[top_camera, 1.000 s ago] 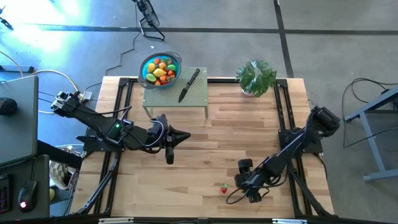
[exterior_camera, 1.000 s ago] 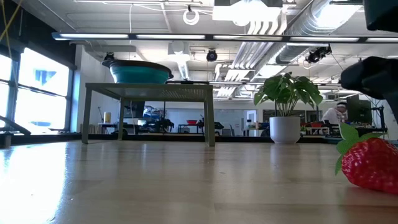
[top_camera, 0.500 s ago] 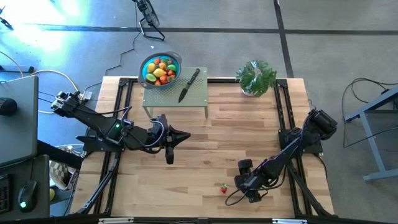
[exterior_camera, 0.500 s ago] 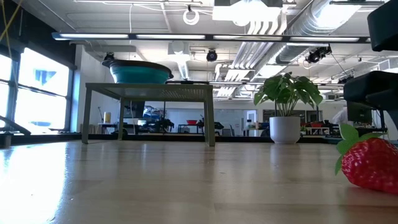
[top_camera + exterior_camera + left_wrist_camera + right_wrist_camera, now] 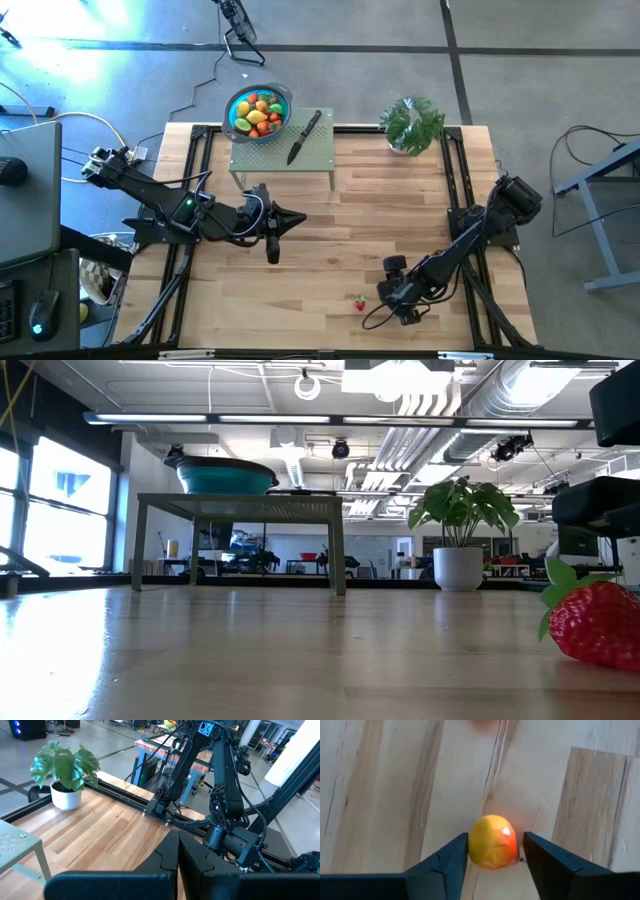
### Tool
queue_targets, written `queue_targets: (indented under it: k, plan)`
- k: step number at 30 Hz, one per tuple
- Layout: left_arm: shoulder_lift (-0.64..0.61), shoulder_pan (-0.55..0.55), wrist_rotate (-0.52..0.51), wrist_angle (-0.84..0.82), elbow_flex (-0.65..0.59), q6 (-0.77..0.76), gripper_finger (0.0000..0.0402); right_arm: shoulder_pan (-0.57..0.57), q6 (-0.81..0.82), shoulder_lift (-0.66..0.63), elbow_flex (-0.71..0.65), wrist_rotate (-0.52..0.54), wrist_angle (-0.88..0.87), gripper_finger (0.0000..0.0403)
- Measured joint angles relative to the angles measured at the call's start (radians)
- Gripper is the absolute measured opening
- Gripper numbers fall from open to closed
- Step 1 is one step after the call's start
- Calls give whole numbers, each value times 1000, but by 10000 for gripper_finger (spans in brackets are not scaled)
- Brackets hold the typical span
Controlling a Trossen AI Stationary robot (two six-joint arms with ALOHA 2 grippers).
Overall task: Pick & Place Fruit
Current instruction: Put the orange pear into the strainer bowl on the shelf
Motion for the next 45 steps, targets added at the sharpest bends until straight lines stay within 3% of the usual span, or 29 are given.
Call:
queue_targets:
  k: [11,23,31,45]
  plan:
    - [0,0,0,0,0,0,0,1,0,-43,0,-45,-3,113]
    - [0,0,0,3,0,0,0,-10,0,-215,0,17,-47,112]
    - [0,1,0,6,0,33,0,-97,-19,-328,0,99,-138,114]
    - [0,0,1,19,0,51,0,-241,-17,-515,1,228,-50,111]
